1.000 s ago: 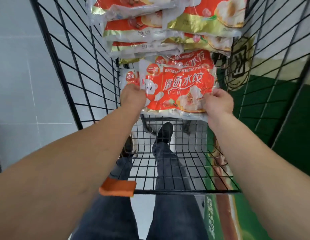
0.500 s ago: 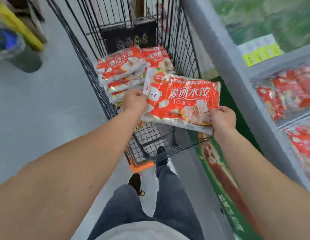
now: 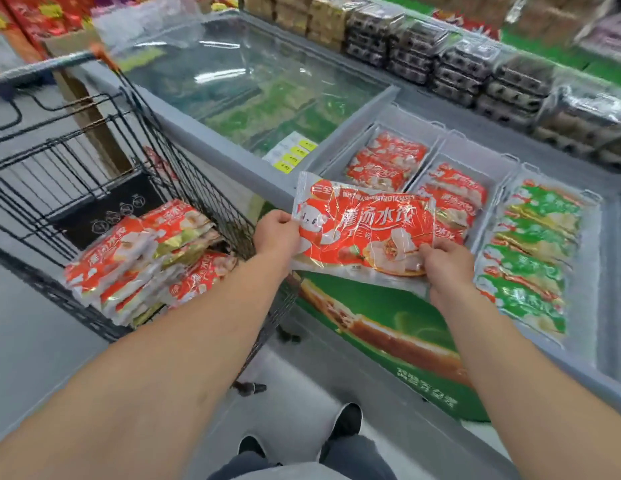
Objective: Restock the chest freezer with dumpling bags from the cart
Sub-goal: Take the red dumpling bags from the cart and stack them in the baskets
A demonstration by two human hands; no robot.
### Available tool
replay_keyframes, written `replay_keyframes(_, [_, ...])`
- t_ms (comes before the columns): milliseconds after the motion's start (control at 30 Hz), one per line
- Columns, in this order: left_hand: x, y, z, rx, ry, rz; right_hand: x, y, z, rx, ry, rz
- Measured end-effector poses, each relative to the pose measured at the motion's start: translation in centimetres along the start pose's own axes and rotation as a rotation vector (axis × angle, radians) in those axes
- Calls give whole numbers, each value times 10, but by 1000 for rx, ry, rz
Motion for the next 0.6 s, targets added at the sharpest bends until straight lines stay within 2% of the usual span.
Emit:
replay_keyframes(167, [98, 32, 8, 27, -96, -72, -86, 21, -31, 47, 103, -72])
replay_keyframes(367, [202, 66, 11, 93, -112, -176, -163, 37, -91, 80, 118, -127])
replay_keyframes(600, [281, 92, 0, 82, -116, -175, -209, 38, -152, 91, 123, -130])
Point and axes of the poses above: each hand's wrist, its own z-axis away from the middle knuckle, its own x-axis out of the palm, y = z × x, the point moved 8 cm from there along -z, towards the middle knuckle, and after that the axes turned 5 degrees about -y, right-handed, at the moved point
